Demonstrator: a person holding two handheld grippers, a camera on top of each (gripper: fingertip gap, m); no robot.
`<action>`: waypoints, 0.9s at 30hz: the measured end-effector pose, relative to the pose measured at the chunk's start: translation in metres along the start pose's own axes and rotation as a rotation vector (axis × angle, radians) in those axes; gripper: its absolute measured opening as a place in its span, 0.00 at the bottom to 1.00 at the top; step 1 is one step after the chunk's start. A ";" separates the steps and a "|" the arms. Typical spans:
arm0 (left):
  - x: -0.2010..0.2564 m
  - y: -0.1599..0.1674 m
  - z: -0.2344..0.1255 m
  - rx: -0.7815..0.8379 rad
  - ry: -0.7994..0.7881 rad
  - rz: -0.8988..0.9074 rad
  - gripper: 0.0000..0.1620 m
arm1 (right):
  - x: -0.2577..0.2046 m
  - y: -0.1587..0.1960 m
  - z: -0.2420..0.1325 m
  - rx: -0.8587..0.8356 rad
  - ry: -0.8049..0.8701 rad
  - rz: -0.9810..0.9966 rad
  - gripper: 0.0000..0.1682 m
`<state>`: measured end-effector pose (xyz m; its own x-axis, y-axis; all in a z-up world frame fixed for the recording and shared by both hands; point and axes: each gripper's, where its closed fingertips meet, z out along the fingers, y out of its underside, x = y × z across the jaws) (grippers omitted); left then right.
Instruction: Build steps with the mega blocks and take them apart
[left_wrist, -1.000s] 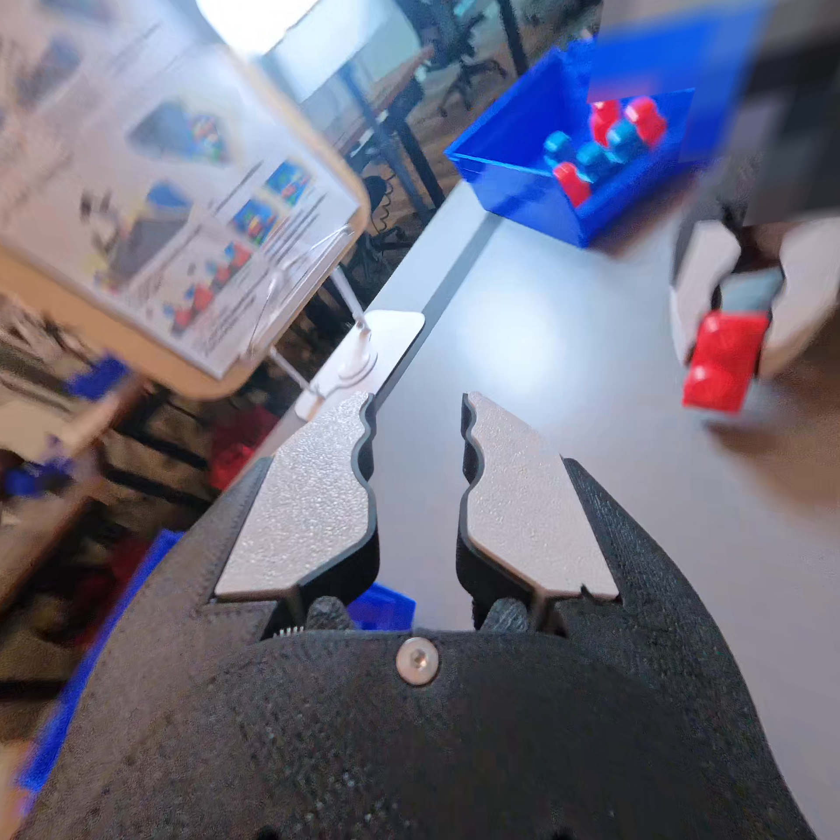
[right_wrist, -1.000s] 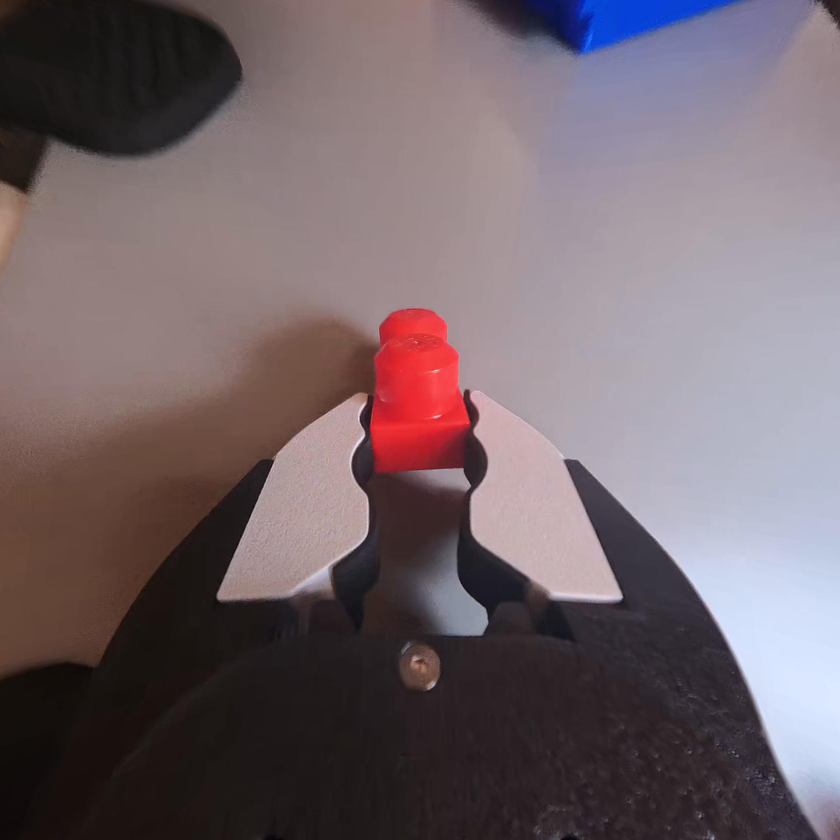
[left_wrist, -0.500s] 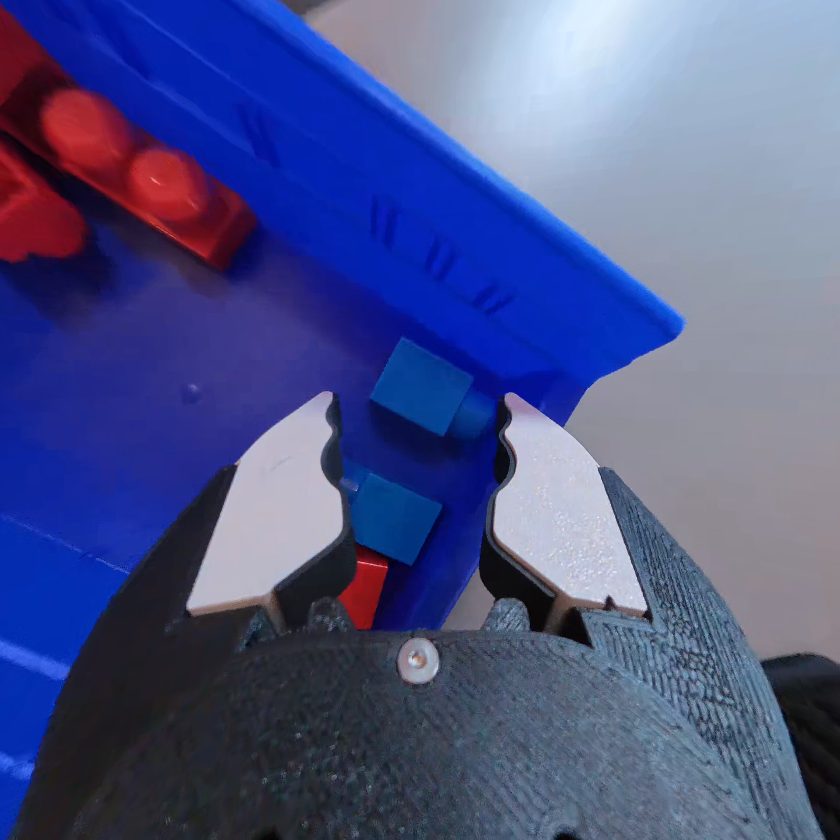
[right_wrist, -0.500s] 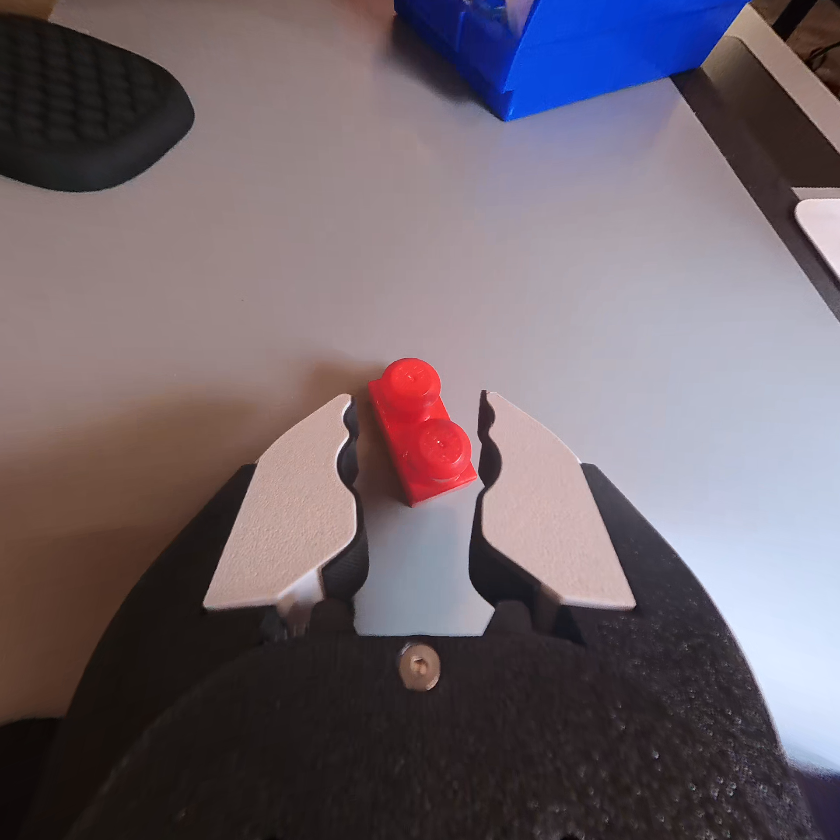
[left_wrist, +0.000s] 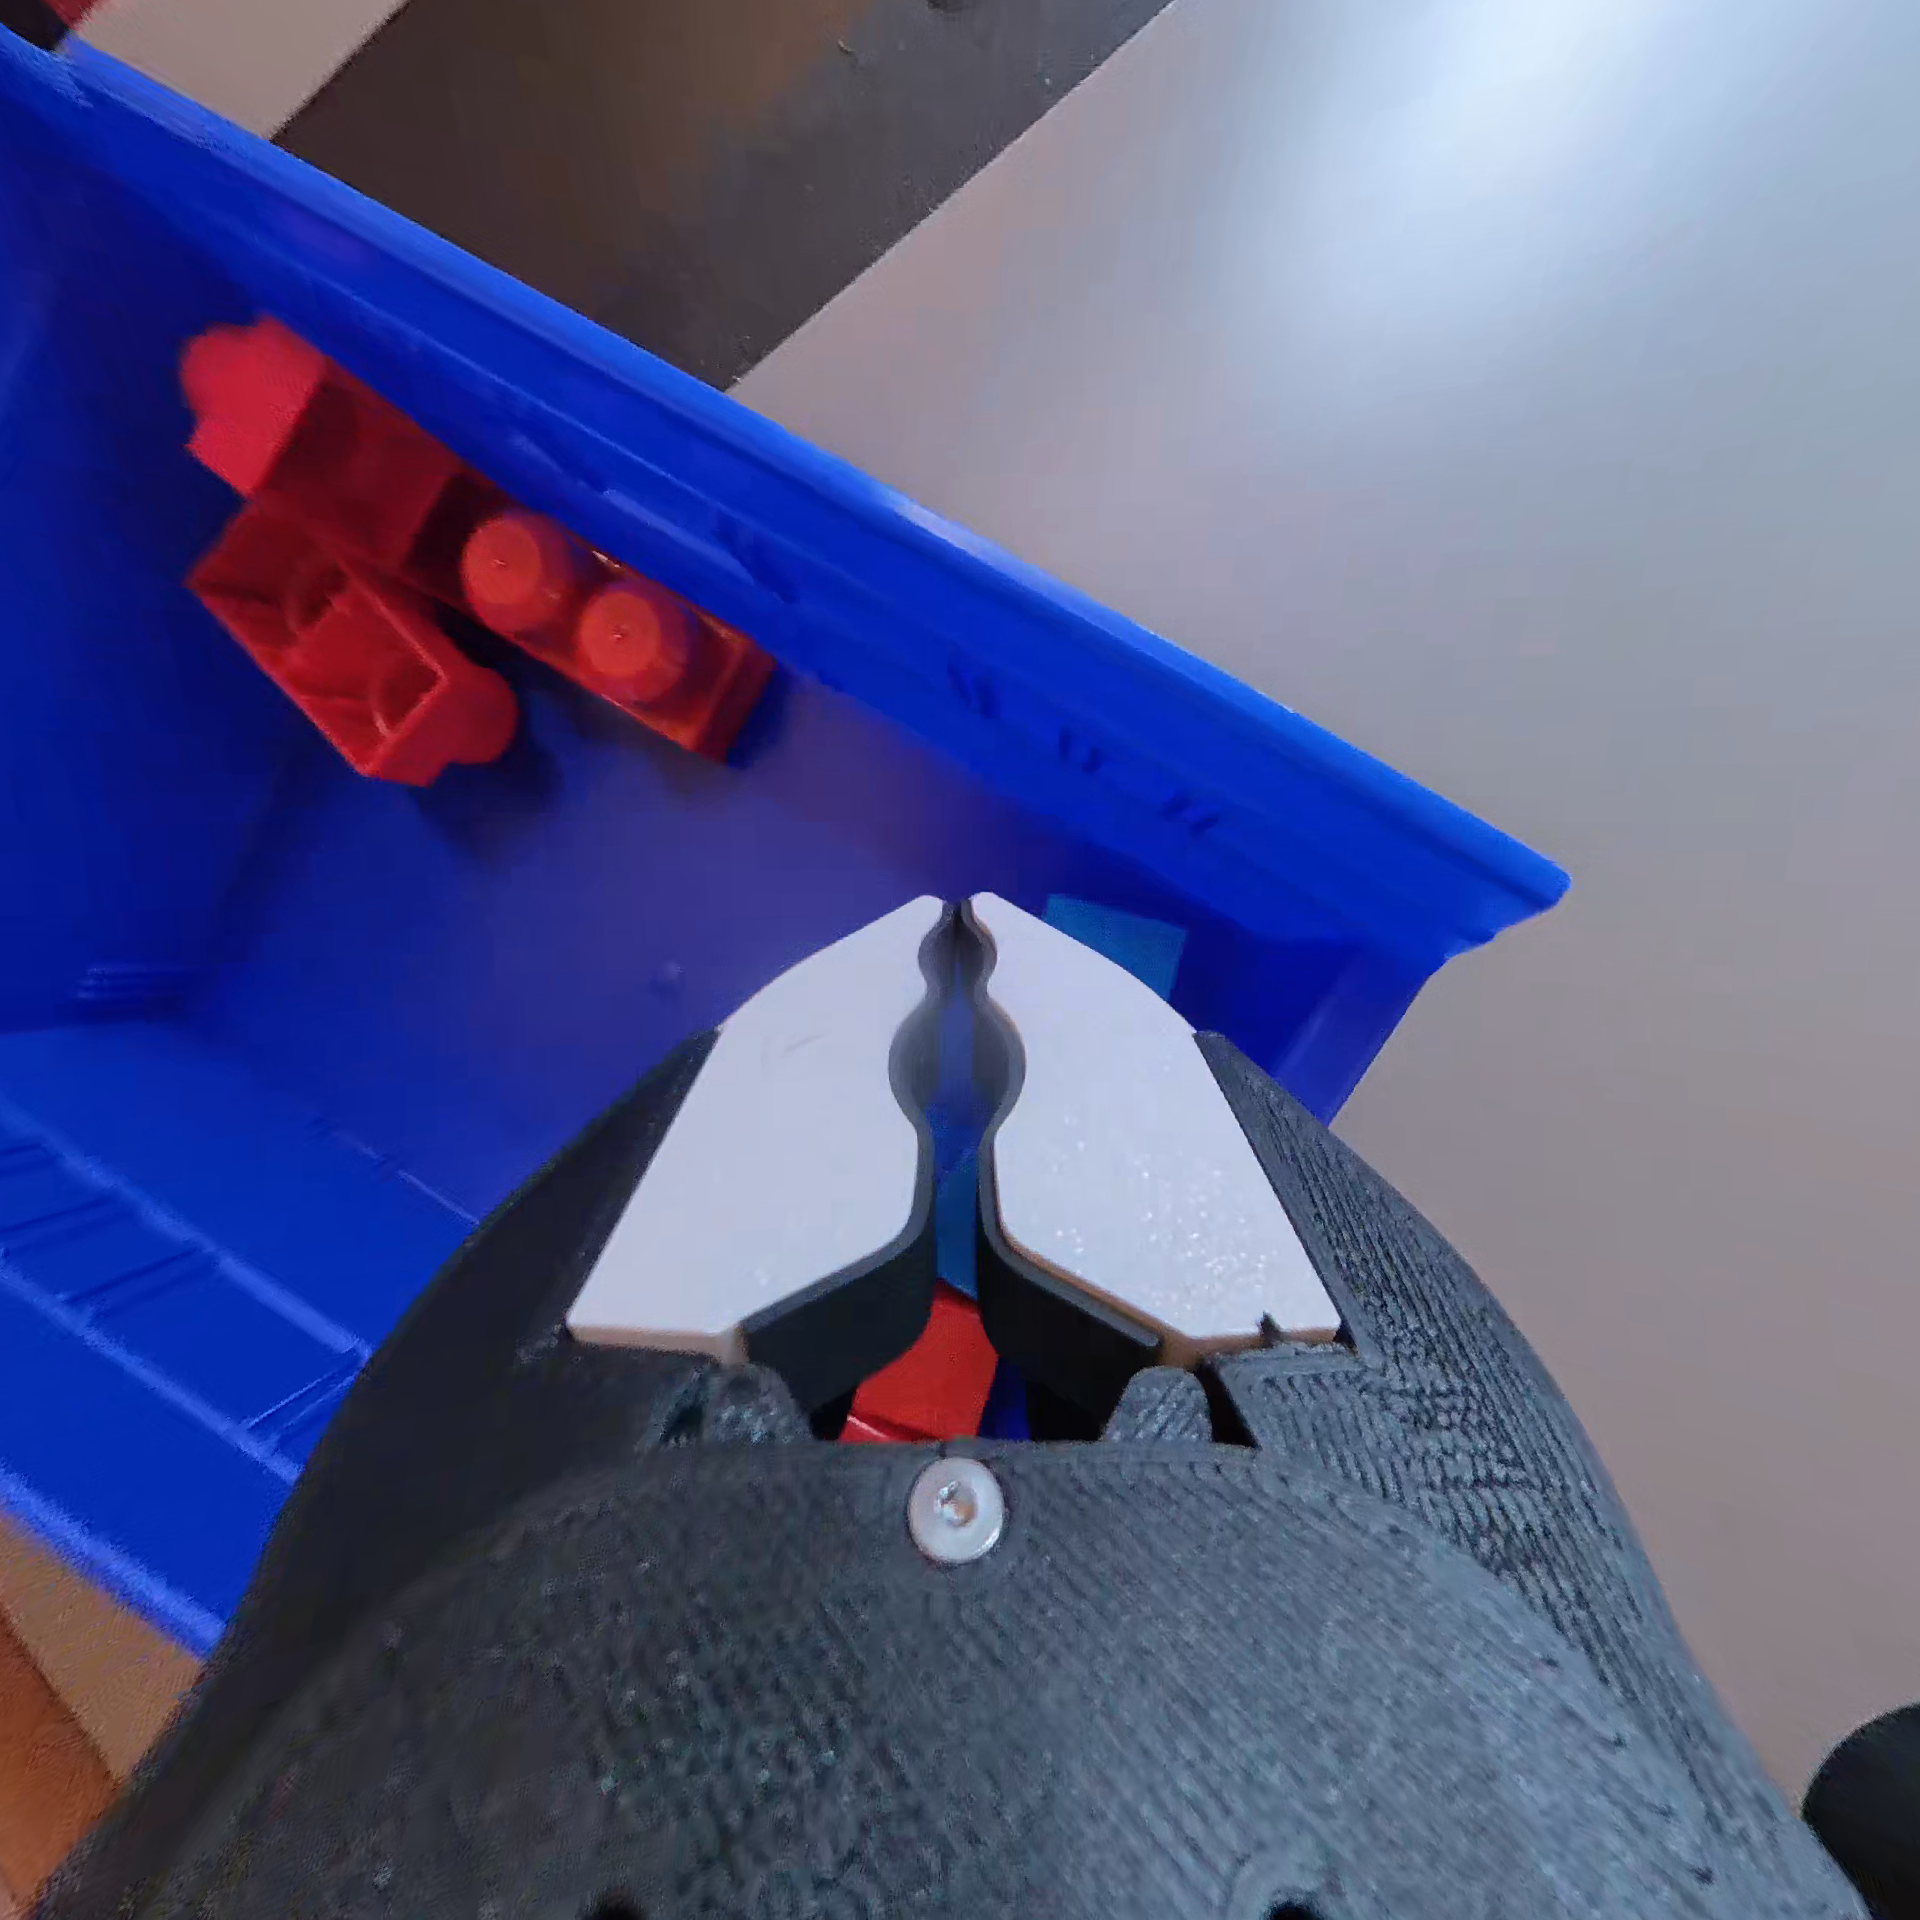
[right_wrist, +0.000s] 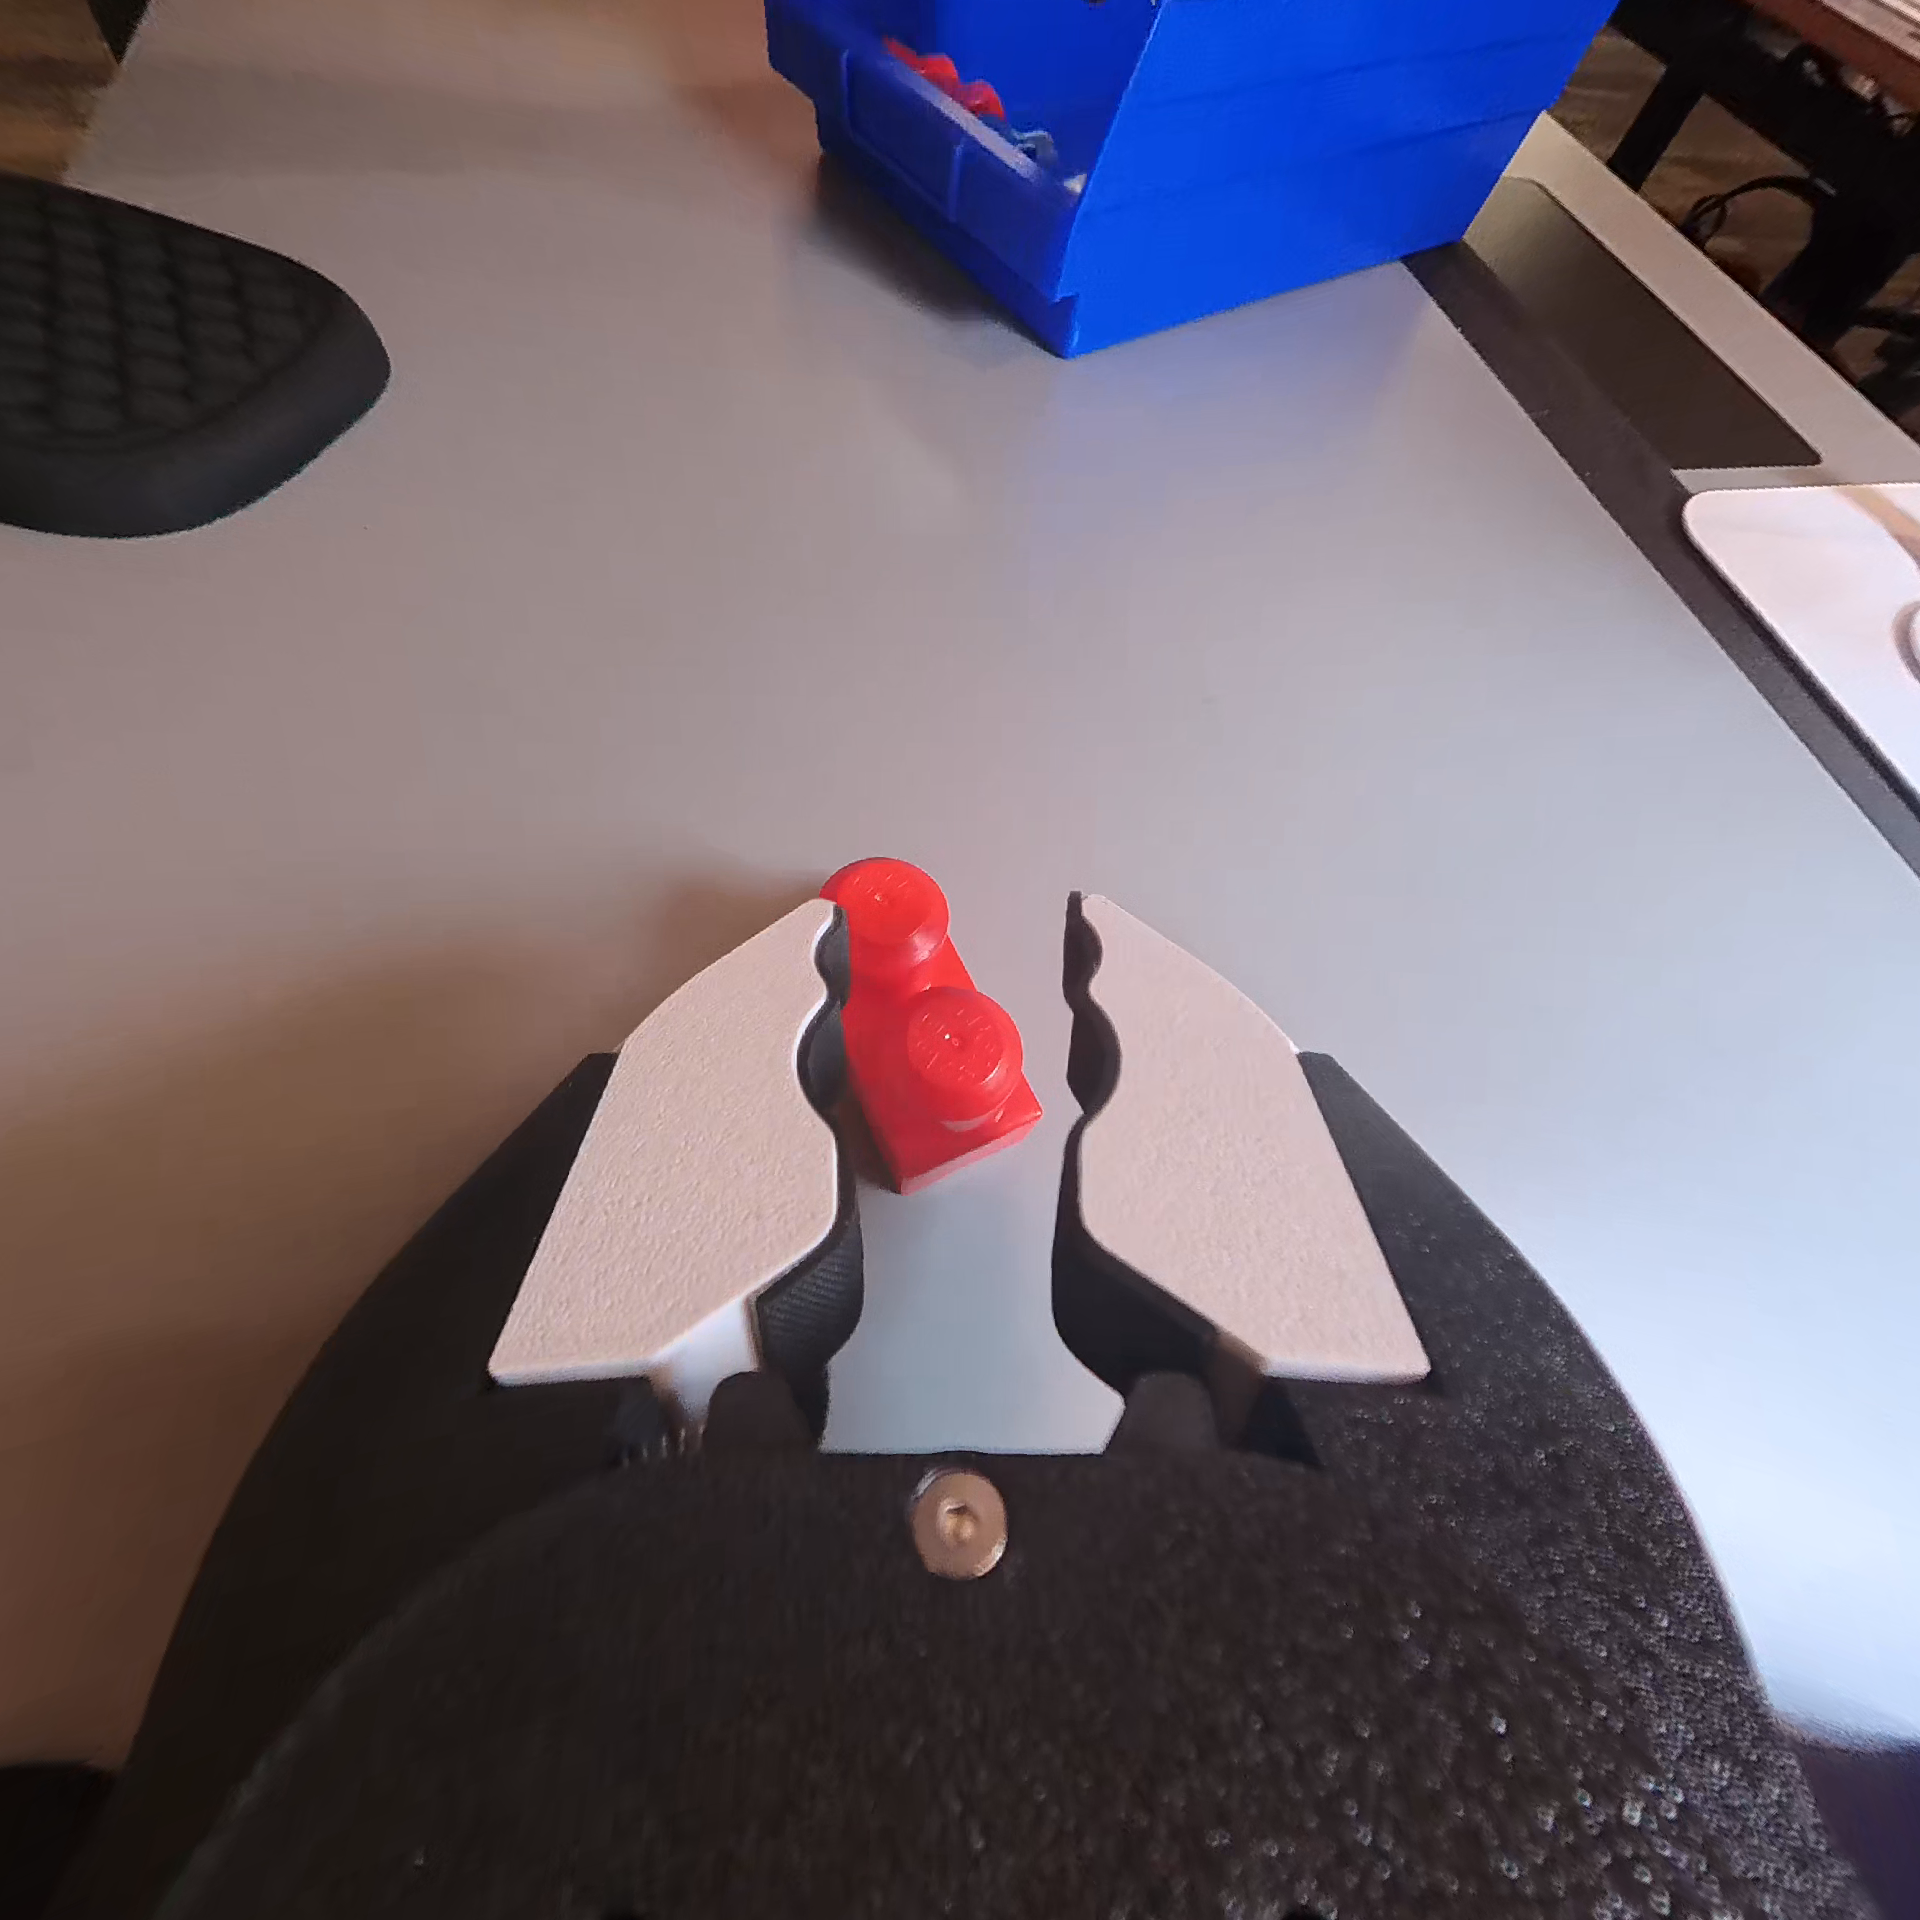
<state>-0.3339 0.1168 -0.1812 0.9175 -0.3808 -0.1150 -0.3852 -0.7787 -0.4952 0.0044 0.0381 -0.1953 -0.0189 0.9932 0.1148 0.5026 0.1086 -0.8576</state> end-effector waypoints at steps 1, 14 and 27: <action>-0.001 0.001 -0.003 0.004 -0.015 0.014 0.00 | 0.000 -0.001 0.001 0.002 -0.002 0.006 0.24; 0.017 0.027 0.038 -0.248 0.058 0.124 0.23 | -0.003 -0.009 0.004 0.013 0.007 -0.002 0.22; 0.211 -0.121 -0.149 0.959 0.481 0.154 0.22 | -0.008 -0.072 -0.026 0.425 -0.068 0.267 0.28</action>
<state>-0.1082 0.0565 -0.0176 0.6503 -0.7595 0.0133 -0.0632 -0.0715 -0.9954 -0.0092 0.0212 -0.1214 -0.0010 0.9876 -0.1572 0.1012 -0.1563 -0.9825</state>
